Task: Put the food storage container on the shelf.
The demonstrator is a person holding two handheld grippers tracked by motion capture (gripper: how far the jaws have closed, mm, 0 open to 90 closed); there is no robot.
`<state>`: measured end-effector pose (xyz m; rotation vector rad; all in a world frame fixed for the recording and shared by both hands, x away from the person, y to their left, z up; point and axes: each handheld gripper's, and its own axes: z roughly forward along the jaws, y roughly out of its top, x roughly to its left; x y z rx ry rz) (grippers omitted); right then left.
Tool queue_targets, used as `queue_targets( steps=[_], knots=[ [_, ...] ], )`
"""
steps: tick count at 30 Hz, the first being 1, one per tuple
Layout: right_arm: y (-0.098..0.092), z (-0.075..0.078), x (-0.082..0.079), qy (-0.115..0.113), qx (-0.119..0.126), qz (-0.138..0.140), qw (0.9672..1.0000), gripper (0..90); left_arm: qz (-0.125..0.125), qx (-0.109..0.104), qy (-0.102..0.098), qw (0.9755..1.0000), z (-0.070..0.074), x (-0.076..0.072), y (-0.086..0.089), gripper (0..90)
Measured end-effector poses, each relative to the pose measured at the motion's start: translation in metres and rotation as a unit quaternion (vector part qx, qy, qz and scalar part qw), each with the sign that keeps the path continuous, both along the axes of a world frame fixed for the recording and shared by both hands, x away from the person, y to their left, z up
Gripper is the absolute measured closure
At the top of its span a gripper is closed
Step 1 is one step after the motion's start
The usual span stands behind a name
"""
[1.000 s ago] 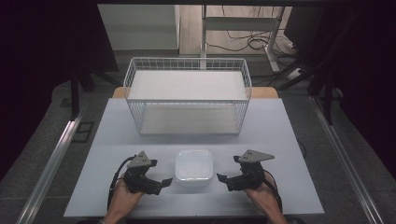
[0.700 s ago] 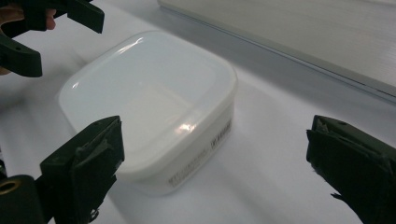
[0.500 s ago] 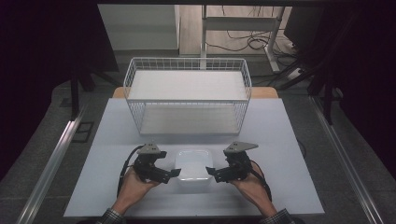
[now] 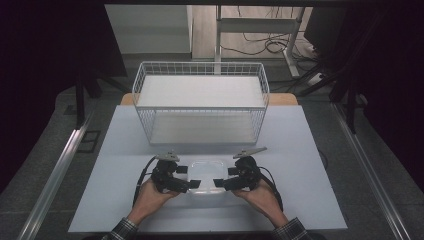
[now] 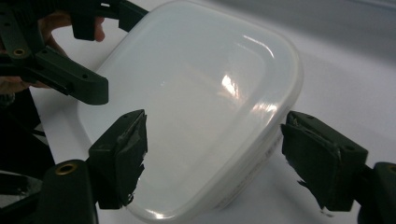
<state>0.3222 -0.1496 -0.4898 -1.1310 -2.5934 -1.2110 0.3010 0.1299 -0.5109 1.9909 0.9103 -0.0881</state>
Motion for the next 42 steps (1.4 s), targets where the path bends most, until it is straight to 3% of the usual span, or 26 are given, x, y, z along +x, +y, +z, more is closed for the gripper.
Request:
queue_targets(
  steps=[2, 3, 4, 5, 7, 9, 14, 16, 19, 24, 32, 42],
  knots=[
    [-0.001, 0.000, -0.002, 0.020, 0.005, -0.013, 0.9997, 25.7, 0.004, -0.005, 0.002, 1.0000, 0.001, -0.005, 0.004, 23.0],
    [-0.003, -0.001, -0.002, 0.047, 0.011, -0.027, 0.9985, 28.7, 0.010, -0.009, 0.004, 0.9999, 0.001, -0.008, 0.005, 27.6],
    [-0.006, 0.000, -0.004, 0.057, 0.016, -0.037, 0.9975, 35.7, 0.013, -0.010, 0.003, 0.9999, 0.002, -0.011, 0.007, 36.1],
    [-0.006, 0.000, -0.004, 0.057, 0.016, -0.037, 0.9975, 35.7, 0.017, -0.011, -0.001, 0.9998, 0.003, -0.014, 0.008, 36.1],
    [-0.012, 0.007, -0.010, 0.043, 0.014, -0.047, 0.9979, 50.7, 0.022, -0.016, -0.001, 0.9996, 0.005, -0.020, 0.012, 46.9],
    [-0.016, 0.012, -0.015, 0.029, 0.014, -0.051, 0.9982, 59.1, 0.026, -0.024, -0.001, 0.9994, 0.007, -0.023, 0.014, 53.9],
    [-0.022, 0.015, -0.022, 0.027, 0.030, -0.069, 0.9968, 67.8, 0.052, -0.038, -0.012, 0.9979, 0.010, -0.026, 0.015, 64.5],
    [-0.024, 0.017, -0.024, 0.003, 0.036, -0.078, 0.9963, 74.5, 0.064, -0.060, -0.015, 0.9960, 0.010, -0.027, 0.019, 73.6],
    [-0.024, 0.018, -0.025, -0.012, 0.038, -0.086, 0.9955, 77.5, 0.073, -0.060, -0.019, 0.9953, 0.010, -0.028, 0.019, 79.5],
    [-0.018, 0.019, -0.029, -0.054, 0.020, -0.087, 0.9946, 77.7, 0.089, -0.046, -0.024, 0.9947, 0.010, -0.028, 0.018, 79.9],
    [-0.015, 0.026, -0.028, -0.080, 0.022, -0.082, 0.9931, 77.7, 0.097, -0.040, -0.035, 0.9939, 0.020, -0.026, 0.019, 80.1],
    [-0.014, 0.046, -0.020, -0.108, 0.032, -0.074, 0.9909, 77.7, 0.101, -0.038, -0.060, 0.9923, 0.045, -0.019, 0.022, 80.0]
  ],
)
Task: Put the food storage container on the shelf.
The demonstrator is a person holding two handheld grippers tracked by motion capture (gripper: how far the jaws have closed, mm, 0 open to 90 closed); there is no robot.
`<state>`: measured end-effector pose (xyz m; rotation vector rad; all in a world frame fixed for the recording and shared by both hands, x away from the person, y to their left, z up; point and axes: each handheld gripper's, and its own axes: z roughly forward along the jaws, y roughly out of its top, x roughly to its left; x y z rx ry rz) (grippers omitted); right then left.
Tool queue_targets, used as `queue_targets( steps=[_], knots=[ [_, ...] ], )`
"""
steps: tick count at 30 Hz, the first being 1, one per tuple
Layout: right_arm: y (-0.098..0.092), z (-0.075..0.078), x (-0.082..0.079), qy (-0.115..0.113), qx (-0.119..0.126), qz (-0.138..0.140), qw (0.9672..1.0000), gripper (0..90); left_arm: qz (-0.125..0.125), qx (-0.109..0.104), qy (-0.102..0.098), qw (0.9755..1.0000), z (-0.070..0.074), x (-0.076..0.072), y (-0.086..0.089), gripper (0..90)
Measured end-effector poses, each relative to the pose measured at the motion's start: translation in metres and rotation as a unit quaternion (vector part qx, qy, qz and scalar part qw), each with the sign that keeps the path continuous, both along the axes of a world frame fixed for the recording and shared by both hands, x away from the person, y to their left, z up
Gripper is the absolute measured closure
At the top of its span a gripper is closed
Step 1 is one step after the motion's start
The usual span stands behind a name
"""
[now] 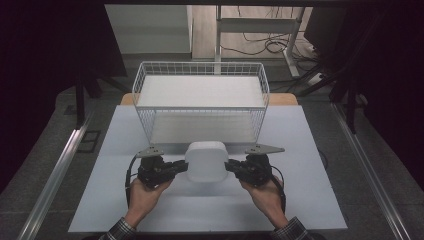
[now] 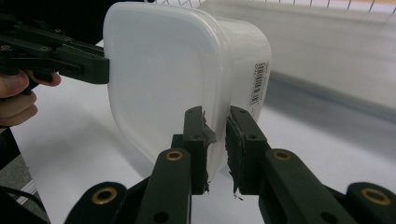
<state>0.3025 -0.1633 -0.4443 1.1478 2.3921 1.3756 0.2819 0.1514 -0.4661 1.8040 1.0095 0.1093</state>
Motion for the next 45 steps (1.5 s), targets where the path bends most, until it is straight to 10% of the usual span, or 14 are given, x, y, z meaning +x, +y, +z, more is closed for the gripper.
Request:
queue_targets(
  steps=[45],
  knots=[
    [0.022, 0.135, 0.058, -0.107, 0.051, -0.002, 0.9929, 77.8, 0.029, -0.003, -0.095, 0.9951, 0.142, 0.053, 0.021, 80.0]
  ],
)
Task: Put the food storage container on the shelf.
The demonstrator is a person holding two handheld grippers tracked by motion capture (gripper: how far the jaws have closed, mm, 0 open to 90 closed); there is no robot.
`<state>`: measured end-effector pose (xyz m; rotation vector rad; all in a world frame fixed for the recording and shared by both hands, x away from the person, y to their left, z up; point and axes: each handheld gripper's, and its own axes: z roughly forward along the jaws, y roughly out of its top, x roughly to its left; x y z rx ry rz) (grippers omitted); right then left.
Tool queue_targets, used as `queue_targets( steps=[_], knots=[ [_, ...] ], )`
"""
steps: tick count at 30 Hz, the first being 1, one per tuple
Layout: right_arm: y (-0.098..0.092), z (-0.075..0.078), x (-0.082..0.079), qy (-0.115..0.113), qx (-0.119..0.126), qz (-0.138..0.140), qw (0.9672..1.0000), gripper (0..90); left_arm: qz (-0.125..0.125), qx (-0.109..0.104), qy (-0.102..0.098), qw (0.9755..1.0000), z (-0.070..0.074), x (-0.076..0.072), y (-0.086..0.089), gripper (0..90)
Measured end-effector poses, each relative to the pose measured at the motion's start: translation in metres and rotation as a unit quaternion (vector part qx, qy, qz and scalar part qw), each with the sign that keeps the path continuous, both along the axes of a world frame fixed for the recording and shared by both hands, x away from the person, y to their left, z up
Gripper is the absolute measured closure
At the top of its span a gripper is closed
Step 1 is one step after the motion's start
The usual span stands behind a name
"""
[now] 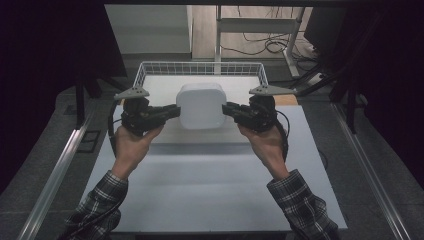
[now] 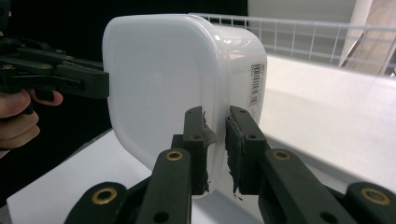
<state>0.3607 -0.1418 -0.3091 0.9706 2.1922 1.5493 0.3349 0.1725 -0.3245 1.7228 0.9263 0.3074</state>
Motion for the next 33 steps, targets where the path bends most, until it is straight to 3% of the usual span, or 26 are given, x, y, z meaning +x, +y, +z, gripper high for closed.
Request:
queue_targets(
  steps=[8, 17, 26, 33],
  knots=[
    [0.005, 0.015, 0.024, 0.002, 0.009, -0.013, 0.9999, 77.6, 0.005, -0.006, 0.005, 1.0000, 0.014, 0.024, 0.002, 79.9],
    [0.011, 0.019, 0.049, 0.016, 0.006, -0.034, 0.9993, 77.0, 0.013, -0.005, 0.026, 0.9996, 0.015, 0.053, 0.002, 79.1],
    [0.016, 0.016, 0.066, 0.036, -0.001, -0.046, 0.9983, 76.0, 0.029, 0.003, 0.035, 0.9990, 0.012, 0.069, -0.001, 76.8],
    [0.019, 0.012, 0.074, 0.048, 0.004, -0.053, 0.9975, 72.9, 0.035, 0.001, 0.037, 0.9987, 0.013, 0.075, -0.004, 67.4]
  ],
)
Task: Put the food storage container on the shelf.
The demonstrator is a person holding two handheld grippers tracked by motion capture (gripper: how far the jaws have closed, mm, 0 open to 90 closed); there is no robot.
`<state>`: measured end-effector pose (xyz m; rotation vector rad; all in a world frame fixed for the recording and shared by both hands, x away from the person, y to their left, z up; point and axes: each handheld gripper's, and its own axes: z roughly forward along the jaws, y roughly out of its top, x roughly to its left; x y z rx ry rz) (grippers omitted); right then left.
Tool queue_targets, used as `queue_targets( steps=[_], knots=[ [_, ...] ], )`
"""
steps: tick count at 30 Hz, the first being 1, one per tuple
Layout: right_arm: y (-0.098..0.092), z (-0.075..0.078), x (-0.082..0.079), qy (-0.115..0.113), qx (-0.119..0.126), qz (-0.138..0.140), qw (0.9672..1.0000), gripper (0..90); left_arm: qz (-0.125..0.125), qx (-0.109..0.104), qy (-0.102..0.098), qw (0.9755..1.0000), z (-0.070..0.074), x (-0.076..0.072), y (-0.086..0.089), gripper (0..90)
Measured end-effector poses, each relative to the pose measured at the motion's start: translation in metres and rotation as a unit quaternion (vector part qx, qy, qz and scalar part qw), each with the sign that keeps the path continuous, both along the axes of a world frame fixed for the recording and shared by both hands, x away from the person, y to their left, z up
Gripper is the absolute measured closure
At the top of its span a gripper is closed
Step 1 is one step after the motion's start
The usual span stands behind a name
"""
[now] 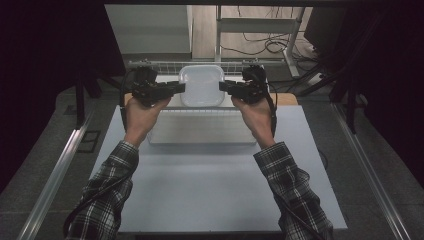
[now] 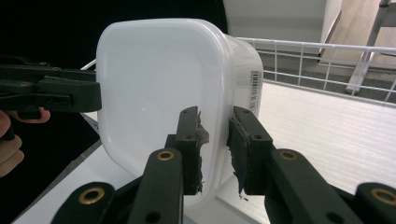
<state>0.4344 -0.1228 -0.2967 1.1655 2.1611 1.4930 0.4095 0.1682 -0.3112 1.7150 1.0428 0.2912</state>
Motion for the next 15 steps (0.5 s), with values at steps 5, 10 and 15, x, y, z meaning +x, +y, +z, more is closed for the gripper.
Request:
queue_targets(
  steps=[5, 10, 15],
  knots=[
    [0.003, 0.001, 0.004, 0.003, -0.001, -0.003, 1.0000, 68.9, 0.002, -0.002, 0.007, 1.0000, 0.002, 0.006, -0.002, 61.4],
    [0.007, 0.001, 0.009, 0.004, -0.007, -0.010, 0.9999, 65.1, 0.003, -0.005, 0.013, 0.9999, 0.001, 0.011, -0.002, 59.5],
    [0.009, 0.000, 0.015, 0.008, -0.007, -0.014, 0.9998, 62.4, 0.006, -0.005, 0.022, 0.9997, -0.002, 0.016, -0.003, 59.8]
  ],
)
